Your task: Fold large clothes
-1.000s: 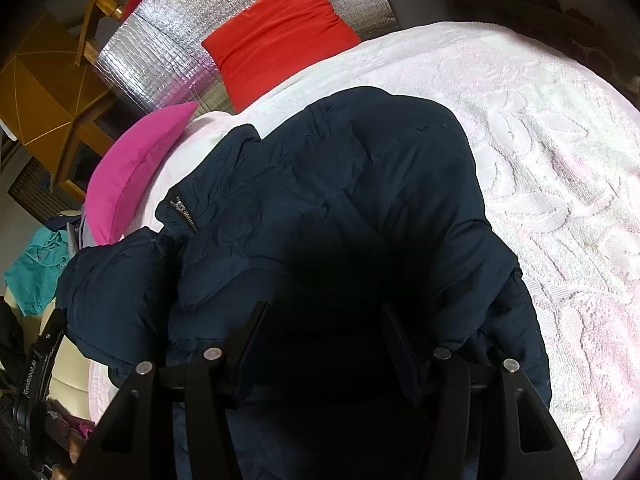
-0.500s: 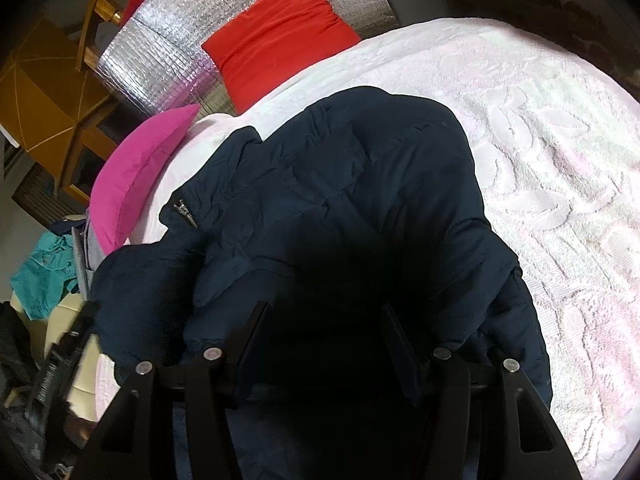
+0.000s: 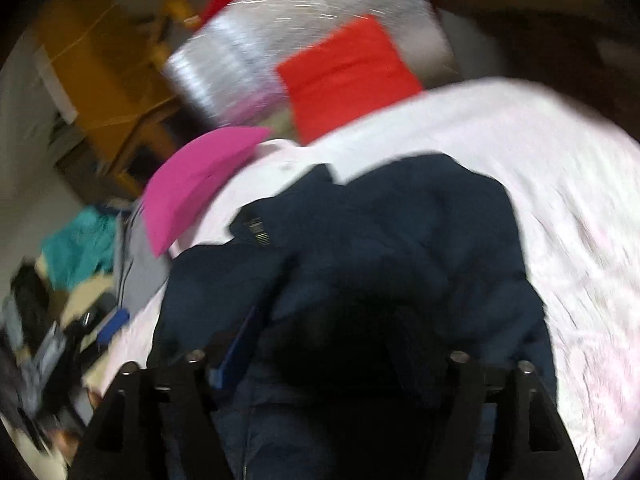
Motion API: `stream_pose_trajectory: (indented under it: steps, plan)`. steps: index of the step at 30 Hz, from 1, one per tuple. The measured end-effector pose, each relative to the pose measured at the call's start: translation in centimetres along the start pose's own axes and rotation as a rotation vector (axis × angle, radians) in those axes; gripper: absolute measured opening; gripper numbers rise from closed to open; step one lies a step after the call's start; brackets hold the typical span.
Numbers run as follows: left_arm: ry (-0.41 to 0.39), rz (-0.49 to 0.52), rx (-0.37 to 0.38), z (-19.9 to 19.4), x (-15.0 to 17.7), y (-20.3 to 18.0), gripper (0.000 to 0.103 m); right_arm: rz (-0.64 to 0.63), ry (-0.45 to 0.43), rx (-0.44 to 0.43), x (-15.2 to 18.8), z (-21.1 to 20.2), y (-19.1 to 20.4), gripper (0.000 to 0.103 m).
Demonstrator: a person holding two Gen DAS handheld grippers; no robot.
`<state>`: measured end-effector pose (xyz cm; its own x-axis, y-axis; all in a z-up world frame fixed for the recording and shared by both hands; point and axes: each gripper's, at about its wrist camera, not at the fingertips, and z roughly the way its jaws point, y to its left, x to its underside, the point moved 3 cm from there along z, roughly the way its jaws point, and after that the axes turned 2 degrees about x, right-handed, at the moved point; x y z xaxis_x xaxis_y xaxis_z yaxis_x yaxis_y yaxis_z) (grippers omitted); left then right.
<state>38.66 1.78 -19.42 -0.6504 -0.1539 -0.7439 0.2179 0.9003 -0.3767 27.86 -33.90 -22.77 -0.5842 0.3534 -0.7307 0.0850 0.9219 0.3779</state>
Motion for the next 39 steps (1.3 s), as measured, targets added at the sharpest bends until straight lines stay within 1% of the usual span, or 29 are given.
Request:
stream_pose_trajectory:
  steps: [1,2,3,5,7,9,11,12,13,14,15,16,17,18,19,21,23,24,26,29,30,32,33,34,35,36,37,38,39]
  plan:
    - [0.008,-0.011,-0.049,0.2,0.0,1.0,0.077,-0.06,0.002,-0.009,0.4,0.1,1.4,0.086]
    - [0.024,-0.027,-0.117,0.6,-0.1,2.3,0.077,-0.125,0.009,-0.022,0.8,0.4,3.2,0.087]
    - [0.048,-0.048,-0.167,1.0,-0.1,3.4,0.077,-0.165,0.017,-0.026,1.0,0.7,4.3,0.088]
    - [0.109,-0.091,-0.208,1.9,0.3,5.2,0.077,-0.249,0.043,-0.023,1.5,1.7,6.7,0.092]
    - [0.17,-0.126,-0.245,2.8,1.0,6.6,0.077,-0.337,0.071,0.006,1.9,3.1,8.9,0.093]
    - [0.222,-0.148,-0.281,3.7,1.8,7.1,0.077,-0.424,0.11,0.072,2.0,5.2,10.5,0.095]
    - [0.242,-0.146,-0.29,4.2,2.1,7.0,0.077,-0.492,0.147,0.167,2.0,7.3,11.5,0.095]
    - [0.252,-0.137,-0.296,4.3,2.3,6.9,0.077,-0.497,0.154,0.202,1.8,8.1,11.6,0.095]
    - [0.262,-0.129,-0.299,4.4,2.5,6.8,0.077,-0.482,0.148,0.227,1.4,8.4,11.4,0.092]
    - [0.269,-0.126,-0.296,4.6,2.6,6.7,0.077,-0.457,0.132,0.232,1.3,8.2,10.8,0.082]
    - [0.27,-0.126,-0.292,4.6,2.7,6.7,0.077,-0.389,0.1,0.221,0.4,7.8,10.1,0.078]
    - [0.27,-0.125,-0.291,4.7,2.6,6.7,0.077,-0.316,0.066,0.203,-0.3,7.1,9.2,0.076]
    - [0.271,-0.124,-0.293,4.8,2.6,6.6,0.077,-0.212,0.015,0.176,-1.0,6.0,7.7,0.076]
    - [0.271,-0.124,-0.294,4.6,2.6,6.7,0.077,-0.078,-0.03,0.145,-1.6,5.0,5.6,0.076]
    - [0.272,-0.127,-0.296,4.6,2.6,6.8,0.077,-0.013,-0.039,0.131,-1.7,4.7,4.4,0.077]
    - [0.274,-0.131,-0.298,4.6,2.5,6.9,0.077,0.196,-0.043,0.08,-1.2,3.9,-0.1,0.078]
    - [0.274,-0.13,-0.299,4.4,2.4,7.2,0.077,0.317,-0.034,0.02,-0.3,3.7,-2.9,0.078]
    - [0.272,-0.125,-0.3,4.5,2.4,7.1,0.077,0.369,-0.029,0.001,0.3,3.5,-4.4,0.078]
    - [0.269,-0.113,-0.298,4.6,2.4,6.8,0.077,0.427,-0.023,-0.021,1.1,3.4,-6.3,0.079]
    - [0.264,-0.105,-0.291,4.7,2.3,6.4,0.077,0.593,0.025,-0.113,2.1,4.4,-9.4,0.08]
    - [0.262,-0.102,-0.291,4.7,2.3,6.3,0.077,0.669,0.025,-0.165,2.3,4.8,-10.6,0.08]
    - [0.255,-0.098,-0.294,4.7,2.2,6.2,0.077,0.74,0.019,-0.204,2.4,5.1,-11.7,0.08]
    - [0.252,-0.096,-0.299,4.8,2.2,6.3,0.077,0.751,0.033,-0.207,2.2,5.5,-12.0,0.079]
    - [0.252,-0.094,-0.308,4.9,2.2,6.4,0.077,0.749,0.047,-0.203,1.9,6.0,-11.9,0.071]
    - [0.254,-0.094,-0.315,5.0,2.2,6.4,0.076,0.734,0.068,-0.173,1.8,6.3,-12.0,0.047]
    - [0.257,-0.099,-0.319,5.1,2.2,6.5,0.077,0.695,0.1,-0.122,1.6,6.6,-11.9,0.034]
    - [0.259,-0.104,-0.319,5.2,2.1,6.6,0.077,0.676,0.107,-0.113,1.4,6.7,-11.8,0.025]
    - [0.259,-0.105,-0.32,5.3,2.1,6.6,0.077,0.649,0.093,-0.11,1.2,6.3,-11.5,0.022]
    - [0.258,-0.103,-0.322,5.3,2.0,6.5,0.077,0.587,0.055,-0.087,0.6,5.4,-10.8,0.021]
